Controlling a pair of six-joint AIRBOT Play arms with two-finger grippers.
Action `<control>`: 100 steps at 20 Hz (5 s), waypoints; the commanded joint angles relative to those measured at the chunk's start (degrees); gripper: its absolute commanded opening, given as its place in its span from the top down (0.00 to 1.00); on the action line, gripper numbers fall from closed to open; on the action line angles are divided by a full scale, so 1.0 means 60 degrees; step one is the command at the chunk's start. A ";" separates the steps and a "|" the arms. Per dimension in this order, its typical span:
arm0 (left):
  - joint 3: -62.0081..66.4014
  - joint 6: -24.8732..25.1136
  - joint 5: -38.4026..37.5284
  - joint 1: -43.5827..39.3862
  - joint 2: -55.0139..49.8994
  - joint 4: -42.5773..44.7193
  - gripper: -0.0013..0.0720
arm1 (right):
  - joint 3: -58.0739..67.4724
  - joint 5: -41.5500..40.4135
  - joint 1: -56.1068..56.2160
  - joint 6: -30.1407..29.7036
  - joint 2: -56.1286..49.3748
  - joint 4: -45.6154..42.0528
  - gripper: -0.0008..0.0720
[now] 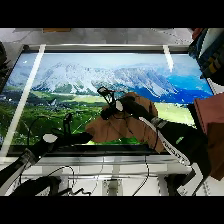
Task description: Fold the clothes and pants, and hang the long-sleeved shirts on hangers.
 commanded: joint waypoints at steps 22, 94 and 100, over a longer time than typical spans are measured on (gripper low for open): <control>0.3639 0.0007 0.0685 0.3672 0.0933 0.0619 0.96 | 0.5810 0.0630 -0.2324 0.1861 0.1388 -0.2703 0.94; 0.6772 -0.3082 -0.5774 0.5544 -0.0576 1.4353 0.35 | -0.6113 0.3971 -1.4320 -0.2470 0.6528 0.4164 0.36; 0.6768 -0.3362 -0.5278 0.4095 -0.0576 1.1719 0.34 | -0.5901 0.2528 -1.4699 -0.2324 0.5319 0.4513 0.31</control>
